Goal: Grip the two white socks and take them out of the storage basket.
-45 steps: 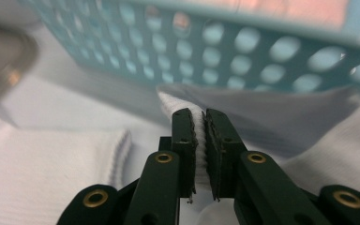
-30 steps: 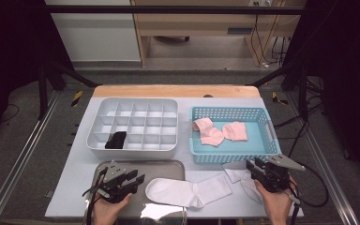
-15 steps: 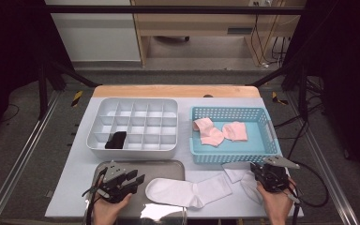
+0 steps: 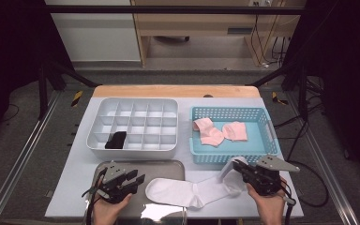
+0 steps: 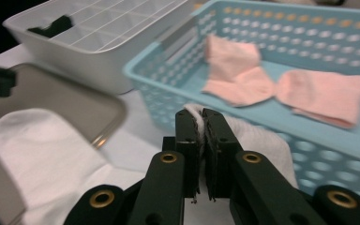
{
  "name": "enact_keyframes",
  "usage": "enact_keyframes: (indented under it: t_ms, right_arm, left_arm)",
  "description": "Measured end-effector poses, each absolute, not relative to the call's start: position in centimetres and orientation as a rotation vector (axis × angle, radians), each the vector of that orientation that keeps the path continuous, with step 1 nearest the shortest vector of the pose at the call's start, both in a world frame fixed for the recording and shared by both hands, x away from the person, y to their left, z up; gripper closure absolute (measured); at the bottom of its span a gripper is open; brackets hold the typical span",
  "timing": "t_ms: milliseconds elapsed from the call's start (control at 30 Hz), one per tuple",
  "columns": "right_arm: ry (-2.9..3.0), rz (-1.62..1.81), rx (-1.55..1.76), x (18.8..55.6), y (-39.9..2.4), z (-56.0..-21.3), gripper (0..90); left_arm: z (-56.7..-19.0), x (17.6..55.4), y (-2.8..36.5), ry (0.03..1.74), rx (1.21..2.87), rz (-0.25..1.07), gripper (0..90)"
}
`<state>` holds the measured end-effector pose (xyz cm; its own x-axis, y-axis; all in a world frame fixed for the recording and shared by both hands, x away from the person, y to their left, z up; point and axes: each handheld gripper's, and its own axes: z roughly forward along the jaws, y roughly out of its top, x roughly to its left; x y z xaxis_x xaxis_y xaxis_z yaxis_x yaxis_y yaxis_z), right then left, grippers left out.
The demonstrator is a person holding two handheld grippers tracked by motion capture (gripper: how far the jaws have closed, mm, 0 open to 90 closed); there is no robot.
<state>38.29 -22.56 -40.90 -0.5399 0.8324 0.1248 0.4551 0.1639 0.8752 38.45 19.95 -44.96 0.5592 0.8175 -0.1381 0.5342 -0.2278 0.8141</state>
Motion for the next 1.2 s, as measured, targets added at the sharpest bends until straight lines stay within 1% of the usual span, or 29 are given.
enact_keyframes:
  t_ms: [133, 233, 267, 300, 333, 367, 433, 467, 533, 567, 600, 633, 733, 933, 967, 1000, 1033, 1067, 1100, 1200]
  right_arm:
    - [2.251, 1.276, 1.195, 38.3, -20.5, -42.9, 84.6]
    - [2.333, 1.239, 1.211, 38.1, -19.9, -44.8, 83.9]
    - [2.333, 1.239, 1.211, 38.1, -19.9, -44.8, 83.9]
    - [2.379, 1.212, 1.218, 37.9, -19.7, -45.8, 83.2]
    - [2.390, 1.205, 1.223, 38.0, -19.6, -46.2, 81.6]
    - [2.390, 1.205, 1.223, 38.0, -19.6, -46.2, 81.6]
    - [2.406, 1.196, 1.217, 38.1, -19.4, -46.4, 78.4]
    - [2.423, 1.194, 1.190, 38.2, -19.1, -46.5, 73.6]
    - [2.419, 1.195, 1.171, 38.2, -19.1, -46.4, 71.8]
    - [2.379, 1.227, 1.151, 38.1, -19.5, -45.7, 67.5]
    - [2.379, 1.227, 1.151, 38.1, -19.5, -45.7, 67.5]
    - [2.300, 1.267, 1.158, 38.0, -20.5, -44.7, 66.7]
    - [2.238, 1.296, 1.179, 37.8, -22.0, -43.7, 67.1]
    - [2.266, 1.286, 1.177, 37.7, -22.0, -44.4, 65.0]
    - [2.275, 1.282, 1.177, 37.7, -21.8, -44.5, 65.0]
    - [2.281, 1.269, 1.164, 37.9, -21.5, -44.6, 67.9]
    - [2.318, 1.257, 1.164, 38.1, -21.0, -44.5, 78.9]
    - [2.329, 1.248, 1.162, 38.4, -20.8, -44.5, 82.8]
    - [2.337, 1.242, 1.165, 38.6, -20.5, -44.4, 85.1]
    - [2.343, 1.254, 1.155, 39.2, -19.9, -44.1, 86.5]
  left_arm:
    - [-45.0, 38.4, 19.8, 1.092, 1.906, 0.400, 61.3]
    - [-44.9, 38.4, 19.9, 1.091, 1.906, 0.405, 61.3]
    - [-44.9, 38.4, 19.9, 1.091, 1.906, 0.405, 61.2]
    - [-44.9, 38.4, 19.9, 1.093, 1.905, 0.405, 61.2]
    - [-44.9, 38.4, 19.9, 1.090, 1.910, 0.406, 61.2]
    - [-44.9, 38.4, 19.9, 1.090, 1.910, 0.406, 61.2]
    - [-44.9, 38.3, 19.9, 1.089, 1.910, 0.407, 61.2]
    - [-44.9, 38.3, 19.8, 1.087, 1.908, 0.408, 61.1]
    - [-44.8, 38.3, 19.8, 1.086, 1.907, 0.408, 61.1]
    - [-44.8, 38.2, 19.8, 1.083, 1.904, 0.407, 61.0]
    - [-44.8, 38.2, 19.8, 1.083, 1.904, 0.407, 61.1]
    - [-44.7, 38.2, 19.7, 1.079, 1.905, 0.408, 61.0]
    - [-44.7, 38.1, 19.6, 1.075, 1.899, 0.407, 61.0]
    - [-44.6, 37.8, 19.3, 1.062, 1.898, 0.401, 60.8]
    - [-44.5, 37.8, 19.2, 1.058, 1.896, 0.401, 60.8]
    - [-44.4, 37.7, 19.2, 1.056, 1.893, 0.400, 60.7]
    - [-44.3, 37.6, 19.1, 1.052, 1.891, 0.401, 60.8]
    - [-44.3, 37.6, 19.0, 1.048, 1.890, 0.400, 60.8]
    - [-44.2, 37.6, 18.8, 1.041, 1.891, 0.402, 60.8]
    - [-44.1, 37.6, 18.6, 1.035, 1.895, 0.406, 60.9]
